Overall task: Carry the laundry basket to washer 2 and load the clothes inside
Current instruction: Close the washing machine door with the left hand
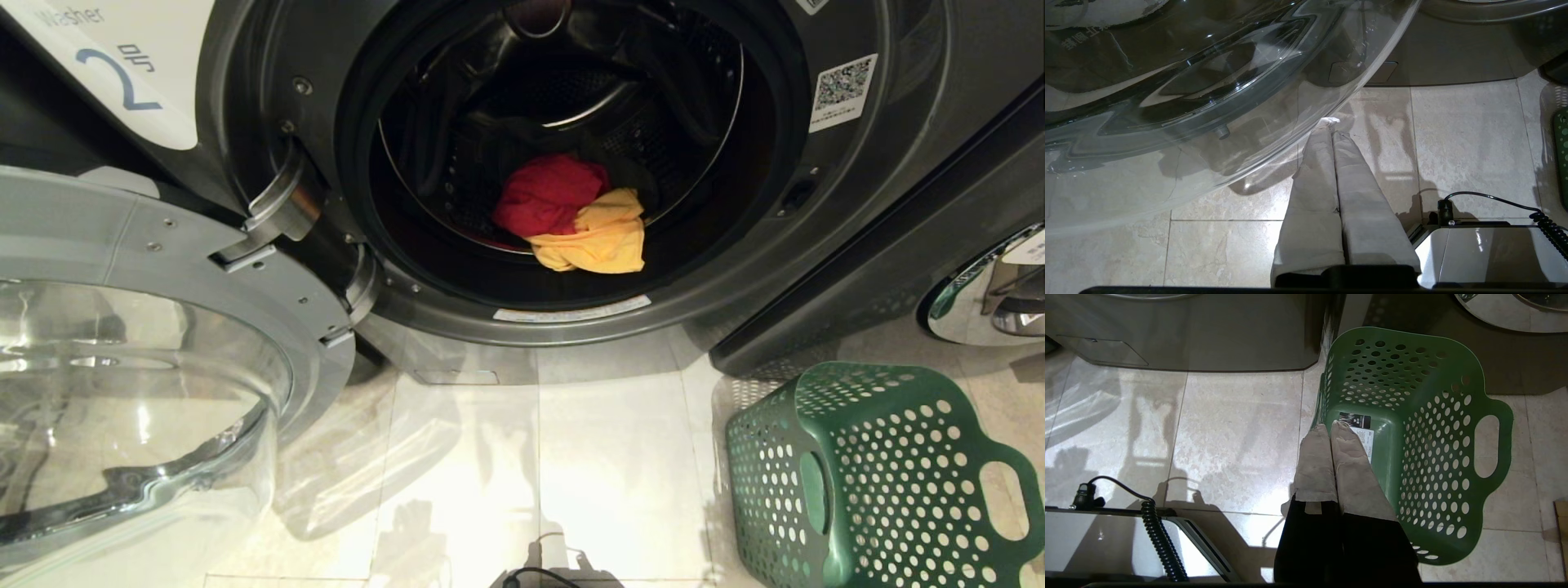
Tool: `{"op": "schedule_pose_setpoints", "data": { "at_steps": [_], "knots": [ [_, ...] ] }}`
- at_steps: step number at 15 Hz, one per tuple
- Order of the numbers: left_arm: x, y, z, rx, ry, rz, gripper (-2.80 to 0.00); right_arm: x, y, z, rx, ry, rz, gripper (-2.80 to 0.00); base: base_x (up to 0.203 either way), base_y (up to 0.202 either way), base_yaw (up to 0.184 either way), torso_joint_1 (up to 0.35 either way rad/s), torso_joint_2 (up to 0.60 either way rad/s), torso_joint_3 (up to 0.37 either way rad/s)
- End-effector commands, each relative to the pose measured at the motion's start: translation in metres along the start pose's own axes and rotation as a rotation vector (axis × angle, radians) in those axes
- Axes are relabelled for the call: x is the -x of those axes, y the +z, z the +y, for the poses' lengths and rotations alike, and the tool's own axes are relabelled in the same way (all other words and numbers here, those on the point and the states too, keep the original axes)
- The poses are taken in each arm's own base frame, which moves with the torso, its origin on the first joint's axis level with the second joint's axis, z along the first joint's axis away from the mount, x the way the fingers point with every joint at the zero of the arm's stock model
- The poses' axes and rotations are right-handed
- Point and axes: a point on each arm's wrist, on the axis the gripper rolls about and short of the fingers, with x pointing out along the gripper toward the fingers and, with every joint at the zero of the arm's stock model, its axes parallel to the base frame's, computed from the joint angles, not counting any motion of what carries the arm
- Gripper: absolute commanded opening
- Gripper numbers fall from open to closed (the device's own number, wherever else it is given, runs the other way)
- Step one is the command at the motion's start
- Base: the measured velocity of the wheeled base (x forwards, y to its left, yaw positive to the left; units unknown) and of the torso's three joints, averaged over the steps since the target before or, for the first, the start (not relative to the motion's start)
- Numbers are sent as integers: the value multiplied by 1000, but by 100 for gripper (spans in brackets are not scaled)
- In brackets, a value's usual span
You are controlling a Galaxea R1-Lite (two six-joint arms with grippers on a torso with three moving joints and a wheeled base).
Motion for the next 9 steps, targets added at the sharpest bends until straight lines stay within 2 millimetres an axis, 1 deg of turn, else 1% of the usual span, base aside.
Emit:
{"op": "schedule_pose_setpoints", "data": {
  "at_steps": [1, 7, 9],
  "knots": [
    [0, 0, 0, 0, 0, 1, -280, 0, 0, 0, -6, 0, 5, -280, 0, 0, 0, 0, 0, 0],
    [0, 0, 0, -2, 0, 3, -280, 0, 0, 0, -1, 2, 6, -280, 0, 0, 0, 0, 0, 0],
    [0, 0, 0, 0, 0, 3, -280, 0, 0, 0, -6, 0, 6, -280, 0, 0, 0, 4, 3, 74]
  ]
}}
